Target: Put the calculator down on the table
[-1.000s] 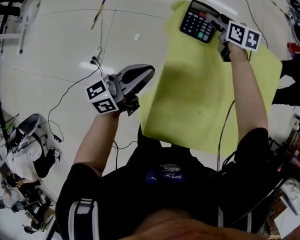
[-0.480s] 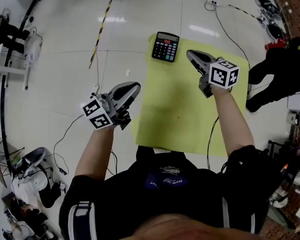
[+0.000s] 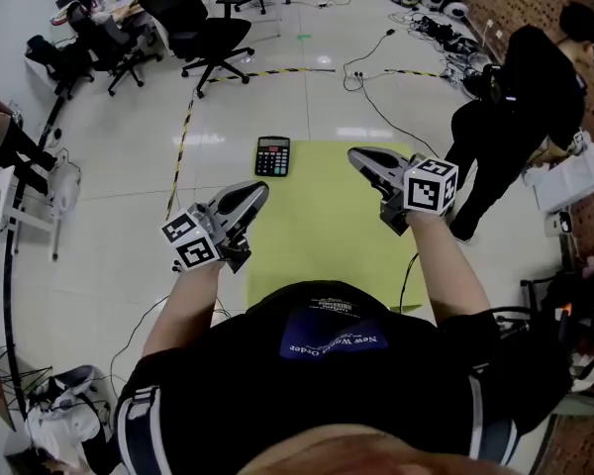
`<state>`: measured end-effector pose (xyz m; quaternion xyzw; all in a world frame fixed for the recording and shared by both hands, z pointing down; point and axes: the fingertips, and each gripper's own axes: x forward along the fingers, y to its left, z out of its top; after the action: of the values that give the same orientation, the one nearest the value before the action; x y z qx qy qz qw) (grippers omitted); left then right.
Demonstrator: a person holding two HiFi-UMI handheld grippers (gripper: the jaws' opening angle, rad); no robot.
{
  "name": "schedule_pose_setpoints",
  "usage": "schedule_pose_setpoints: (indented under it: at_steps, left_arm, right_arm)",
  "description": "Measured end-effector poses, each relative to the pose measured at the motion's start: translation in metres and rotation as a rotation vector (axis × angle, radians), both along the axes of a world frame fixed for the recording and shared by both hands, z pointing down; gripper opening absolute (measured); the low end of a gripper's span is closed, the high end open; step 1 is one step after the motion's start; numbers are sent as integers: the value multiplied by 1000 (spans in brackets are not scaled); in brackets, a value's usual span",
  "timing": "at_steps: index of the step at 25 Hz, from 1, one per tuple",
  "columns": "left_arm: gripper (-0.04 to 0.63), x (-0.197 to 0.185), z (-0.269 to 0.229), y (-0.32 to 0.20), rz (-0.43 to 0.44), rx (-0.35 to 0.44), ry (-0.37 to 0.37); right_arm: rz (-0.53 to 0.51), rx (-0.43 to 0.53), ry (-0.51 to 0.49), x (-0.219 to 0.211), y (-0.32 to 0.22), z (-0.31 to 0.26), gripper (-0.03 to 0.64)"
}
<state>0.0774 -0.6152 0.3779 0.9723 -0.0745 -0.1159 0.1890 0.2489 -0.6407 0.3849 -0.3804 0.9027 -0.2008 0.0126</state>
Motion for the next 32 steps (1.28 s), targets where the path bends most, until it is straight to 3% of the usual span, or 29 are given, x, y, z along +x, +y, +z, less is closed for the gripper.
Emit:
schedule_pose_setpoints:
  at_steps: [6,14,20,26,32]
  left_arm:
    - [6,31,-41,46,67,103,-7]
    - [6,45,-27,105,96,151,-66]
    - [6,56,-8,112,127,77,-83]
    - [6,52,-14,111,116,112,-77]
    - [6,44,-13,109,89,97,-78]
  right_arm:
    - [46,137,68,32,84,-70,-14]
    - [99,147,57,48,163,-32,-14]
    - [89,104,30,47,158,-15,-14]
    - [64,153,41,41,147,-31,-14]
    - [67,160,69,41,144,-30,-15]
